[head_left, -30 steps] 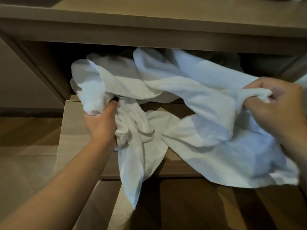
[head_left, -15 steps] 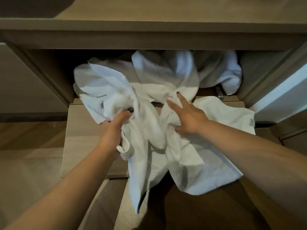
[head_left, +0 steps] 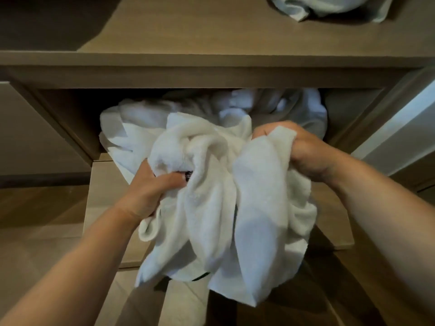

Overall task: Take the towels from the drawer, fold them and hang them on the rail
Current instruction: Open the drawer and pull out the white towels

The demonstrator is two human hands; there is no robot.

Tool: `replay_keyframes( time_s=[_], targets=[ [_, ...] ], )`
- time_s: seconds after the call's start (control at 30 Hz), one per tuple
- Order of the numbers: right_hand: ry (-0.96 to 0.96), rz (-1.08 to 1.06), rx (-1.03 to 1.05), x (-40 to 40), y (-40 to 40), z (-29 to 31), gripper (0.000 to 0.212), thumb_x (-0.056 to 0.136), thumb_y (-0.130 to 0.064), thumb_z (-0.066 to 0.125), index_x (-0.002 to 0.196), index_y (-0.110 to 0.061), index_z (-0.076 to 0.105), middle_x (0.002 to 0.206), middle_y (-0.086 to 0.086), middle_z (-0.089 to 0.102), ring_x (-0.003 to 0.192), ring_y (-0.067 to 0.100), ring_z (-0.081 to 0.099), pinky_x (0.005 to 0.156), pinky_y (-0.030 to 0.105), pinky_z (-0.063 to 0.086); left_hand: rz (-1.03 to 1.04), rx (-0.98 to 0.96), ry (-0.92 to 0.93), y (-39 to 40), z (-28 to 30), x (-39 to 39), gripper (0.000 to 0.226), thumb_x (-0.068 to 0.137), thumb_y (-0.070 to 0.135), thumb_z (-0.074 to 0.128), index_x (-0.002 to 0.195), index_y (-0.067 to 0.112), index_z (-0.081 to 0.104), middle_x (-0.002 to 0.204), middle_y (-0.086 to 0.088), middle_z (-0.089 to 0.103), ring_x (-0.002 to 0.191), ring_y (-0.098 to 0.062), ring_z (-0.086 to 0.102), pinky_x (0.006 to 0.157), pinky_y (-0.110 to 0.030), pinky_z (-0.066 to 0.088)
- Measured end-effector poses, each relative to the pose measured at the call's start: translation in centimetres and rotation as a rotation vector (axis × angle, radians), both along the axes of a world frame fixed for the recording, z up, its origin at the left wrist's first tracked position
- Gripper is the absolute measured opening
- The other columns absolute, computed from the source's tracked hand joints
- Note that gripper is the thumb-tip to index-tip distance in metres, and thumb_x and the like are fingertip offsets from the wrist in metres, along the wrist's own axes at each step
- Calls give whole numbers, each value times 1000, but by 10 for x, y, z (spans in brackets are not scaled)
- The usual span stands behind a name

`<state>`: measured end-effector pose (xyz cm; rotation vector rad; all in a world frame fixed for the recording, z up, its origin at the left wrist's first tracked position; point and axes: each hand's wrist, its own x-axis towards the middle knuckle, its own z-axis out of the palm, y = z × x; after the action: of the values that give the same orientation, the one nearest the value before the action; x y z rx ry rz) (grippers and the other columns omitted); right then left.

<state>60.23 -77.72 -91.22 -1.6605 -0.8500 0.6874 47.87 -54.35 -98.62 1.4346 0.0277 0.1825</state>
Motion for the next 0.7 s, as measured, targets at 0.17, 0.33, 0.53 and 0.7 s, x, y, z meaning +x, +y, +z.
replay_keyframes(
  time_s=[0.17, 0.33, 0.53, 0.7],
  targets=[
    [215, -204, 108, -12, 6, 21, 74, 98, 10, 30, 40, -19, 66, 44, -11, 61, 43, -5, 58, 45, 11, 47, 66, -66, -85, -15, 35, 1, 11, 63, 42, 72, 72, 44, 77, 70, 20, 72, 69, 7, 67, 60, -11, 53],
    [-60, -648, 395, -37, 42, 1, 30, 84, 27, 43, 97, 6, 60, 79, 6, 58, 72, 5, 58, 71, 19, 46, 31, -97, 173, -32, 34, -5, 106, 15, 60, 92, 95, -4, 64, 72, 2, 72, 82, -19, 72, 74, -31, 54],
    [20, -540, 405, -58, 52, -11, 32, 95, 9, 48, 121, -8, 43, 103, -8, 55, 82, -19, 56, 76, 4, 42, 27, -100, 147, -57, 26, -14, 33, 47, 30, 94, 78, 30, 82, 89, 7, 78, 100, -17, 71, 72, -18, 56],
    [41, -271, 95, -56, 31, -10, 102, 66, -53, 71, 150, -47, 14, 152, -1, 34, 132, 14, 34, 113, 44, 31, 186, -330, 146, -40, 24, -12, 55, 56, 12, 81, 108, -3, 68, 102, -18, 72, 98, -30, 71, 78, -37, 57]
  ],
)
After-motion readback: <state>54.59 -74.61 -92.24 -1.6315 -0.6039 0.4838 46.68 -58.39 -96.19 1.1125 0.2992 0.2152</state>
